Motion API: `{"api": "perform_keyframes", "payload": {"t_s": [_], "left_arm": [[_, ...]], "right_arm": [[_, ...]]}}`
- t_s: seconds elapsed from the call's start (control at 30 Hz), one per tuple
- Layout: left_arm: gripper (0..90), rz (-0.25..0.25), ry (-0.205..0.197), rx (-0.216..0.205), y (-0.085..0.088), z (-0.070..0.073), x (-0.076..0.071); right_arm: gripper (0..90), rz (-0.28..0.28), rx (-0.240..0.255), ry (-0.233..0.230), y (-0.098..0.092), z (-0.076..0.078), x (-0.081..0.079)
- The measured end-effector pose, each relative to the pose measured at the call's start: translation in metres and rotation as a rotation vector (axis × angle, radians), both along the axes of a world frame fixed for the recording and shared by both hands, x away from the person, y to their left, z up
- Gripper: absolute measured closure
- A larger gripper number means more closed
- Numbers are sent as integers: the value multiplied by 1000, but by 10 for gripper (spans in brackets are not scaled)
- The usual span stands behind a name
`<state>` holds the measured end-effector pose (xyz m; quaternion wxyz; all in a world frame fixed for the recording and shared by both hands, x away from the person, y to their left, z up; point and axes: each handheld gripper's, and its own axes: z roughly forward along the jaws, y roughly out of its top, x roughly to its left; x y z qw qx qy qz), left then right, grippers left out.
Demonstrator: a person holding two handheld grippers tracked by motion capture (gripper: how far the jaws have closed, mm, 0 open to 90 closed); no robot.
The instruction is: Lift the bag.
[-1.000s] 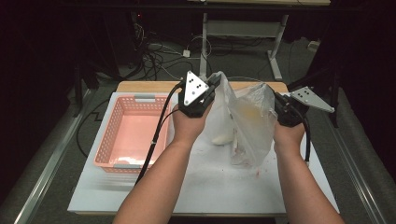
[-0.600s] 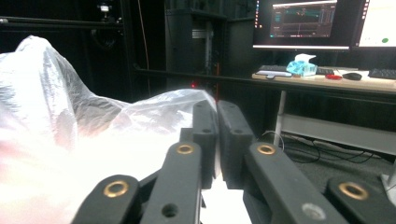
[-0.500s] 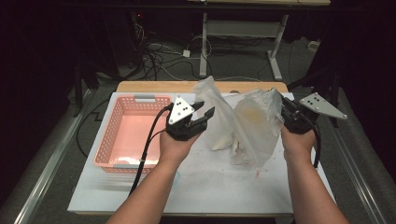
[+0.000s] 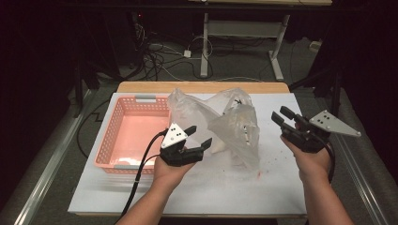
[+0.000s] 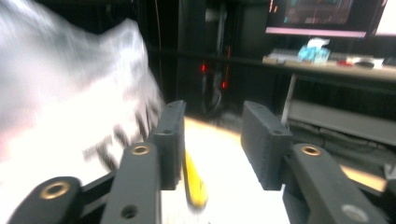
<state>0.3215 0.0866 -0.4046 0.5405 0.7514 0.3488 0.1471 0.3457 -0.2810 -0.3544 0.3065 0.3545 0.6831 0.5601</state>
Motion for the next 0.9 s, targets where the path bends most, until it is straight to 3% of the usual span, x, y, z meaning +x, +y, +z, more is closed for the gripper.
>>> {"api": "perform_keyframes", "payload": {"t_s": [0.13,0.27,0.4,0.47,0.63,0.77,0.9], "left_arm": [[222,-21,64,32,-1,-15,-4],[164,-35,98,58,-2,-27,-9],[133,-49,104,73,-5,-36,-13],[67,-61,115,82,-8,-41,-15],[0,-108,126,79,-11,-56,-24],[0,-99,141,118,-12,-70,-27],[0,-76,175,89,-12,-75,-25]], "right_arm": [[470,-7,-26,46,-5,-23,-6],[355,-9,-49,116,-9,-46,-9],[194,-20,-74,160,-10,-70,-13],[149,-29,-88,183,-10,-82,-15],[3,-36,-115,213,-14,-98,-18],[2,-51,-136,236,-18,-105,-23],[1,-46,-124,234,-17,-108,-23]]}}
